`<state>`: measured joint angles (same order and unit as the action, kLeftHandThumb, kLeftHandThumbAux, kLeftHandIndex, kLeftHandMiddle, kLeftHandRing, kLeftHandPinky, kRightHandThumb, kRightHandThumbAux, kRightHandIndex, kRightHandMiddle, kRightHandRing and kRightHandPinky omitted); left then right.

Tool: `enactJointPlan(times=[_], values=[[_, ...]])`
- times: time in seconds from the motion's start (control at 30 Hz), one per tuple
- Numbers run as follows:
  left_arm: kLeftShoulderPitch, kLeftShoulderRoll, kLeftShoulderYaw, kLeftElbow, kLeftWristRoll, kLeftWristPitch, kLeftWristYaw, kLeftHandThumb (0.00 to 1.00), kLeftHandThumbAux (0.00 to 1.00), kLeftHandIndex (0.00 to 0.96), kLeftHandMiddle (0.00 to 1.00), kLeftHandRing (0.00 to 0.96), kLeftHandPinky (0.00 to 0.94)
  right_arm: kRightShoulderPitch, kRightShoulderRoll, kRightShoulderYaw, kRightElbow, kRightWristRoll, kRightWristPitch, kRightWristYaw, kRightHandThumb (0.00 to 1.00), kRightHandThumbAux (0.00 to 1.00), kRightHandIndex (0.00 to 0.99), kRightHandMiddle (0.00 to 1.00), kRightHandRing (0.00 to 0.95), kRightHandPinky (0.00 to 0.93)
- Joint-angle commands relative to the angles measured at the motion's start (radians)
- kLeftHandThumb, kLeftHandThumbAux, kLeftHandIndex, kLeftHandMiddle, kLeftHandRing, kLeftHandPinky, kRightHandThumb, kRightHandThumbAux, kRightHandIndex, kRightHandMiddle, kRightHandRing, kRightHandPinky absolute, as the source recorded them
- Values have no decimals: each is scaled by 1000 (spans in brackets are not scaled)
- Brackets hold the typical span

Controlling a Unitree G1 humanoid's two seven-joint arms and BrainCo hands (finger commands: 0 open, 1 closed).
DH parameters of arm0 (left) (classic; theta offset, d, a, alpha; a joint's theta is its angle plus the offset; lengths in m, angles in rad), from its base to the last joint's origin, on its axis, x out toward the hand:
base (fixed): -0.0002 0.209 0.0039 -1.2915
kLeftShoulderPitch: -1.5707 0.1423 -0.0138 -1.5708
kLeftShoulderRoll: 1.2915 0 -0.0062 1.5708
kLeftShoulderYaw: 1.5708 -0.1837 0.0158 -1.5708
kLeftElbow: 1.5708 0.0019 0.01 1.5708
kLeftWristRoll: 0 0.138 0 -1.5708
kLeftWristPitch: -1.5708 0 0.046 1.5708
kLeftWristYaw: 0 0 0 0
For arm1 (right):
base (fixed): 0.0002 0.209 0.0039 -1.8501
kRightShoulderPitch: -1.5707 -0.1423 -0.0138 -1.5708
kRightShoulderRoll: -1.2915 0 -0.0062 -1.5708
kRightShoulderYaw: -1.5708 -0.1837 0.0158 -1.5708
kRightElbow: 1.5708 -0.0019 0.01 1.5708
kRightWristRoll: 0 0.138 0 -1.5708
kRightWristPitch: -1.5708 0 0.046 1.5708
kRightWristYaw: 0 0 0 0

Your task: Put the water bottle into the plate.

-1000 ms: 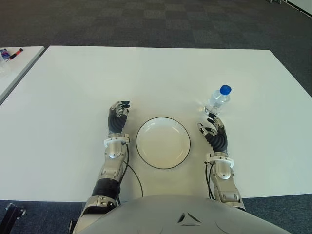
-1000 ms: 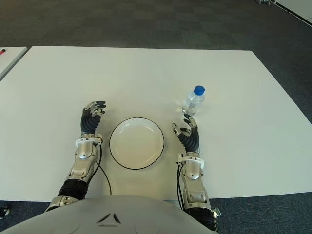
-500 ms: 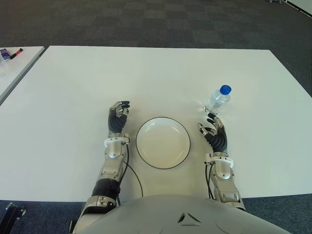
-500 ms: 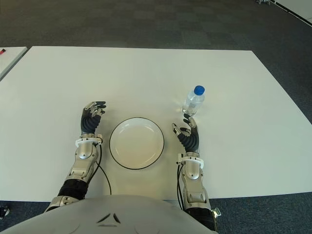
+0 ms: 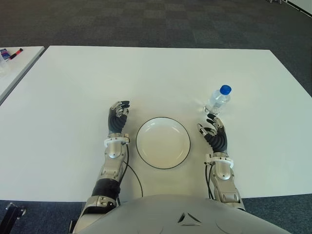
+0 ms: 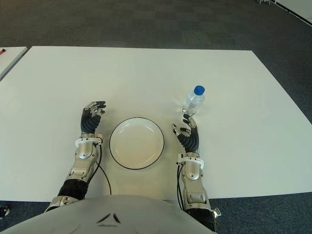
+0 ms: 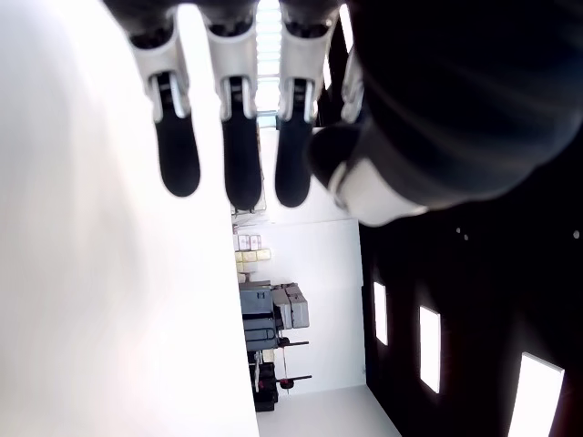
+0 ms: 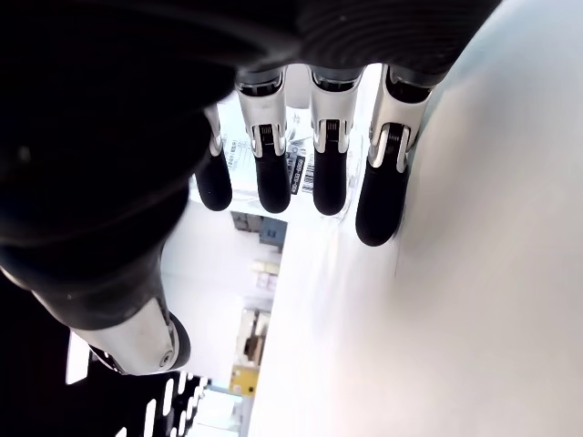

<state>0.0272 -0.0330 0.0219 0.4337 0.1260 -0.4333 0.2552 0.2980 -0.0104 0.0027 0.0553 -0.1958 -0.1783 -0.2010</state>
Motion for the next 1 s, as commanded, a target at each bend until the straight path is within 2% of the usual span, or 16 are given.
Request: enactJointPlan(times=[0.03, 0.47, 0.7, 1.0], values=[[7, 3, -1, -4, -3, 19, -13, 716, 709, 413, 323, 334, 370, 24, 7, 8, 5, 10, 24, 13, 581, 773, 171, 192, 187, 250], [8, 1, -1, -4, 3, 10, -4, 716, 709, 413, 327, 340, 382, 87, 27, 27, -134, 8, 25, 16, 613, 766, 194, 216, 205, 254], [8, 0, -2, -3, 9, 5, 2, 716, 709, 413, 333, 347, 384, 115, 31, 37, -182, 19, -35, 24, 612, 762, 193, 221, 204, 240], [7, 0, -1, 1, 13, 6, 4, 716, 710, 412, 330, 341, 372, 154, 38, 51, -269, 34, -94, 35, 614, 761, 200, 228, 227, 282]])
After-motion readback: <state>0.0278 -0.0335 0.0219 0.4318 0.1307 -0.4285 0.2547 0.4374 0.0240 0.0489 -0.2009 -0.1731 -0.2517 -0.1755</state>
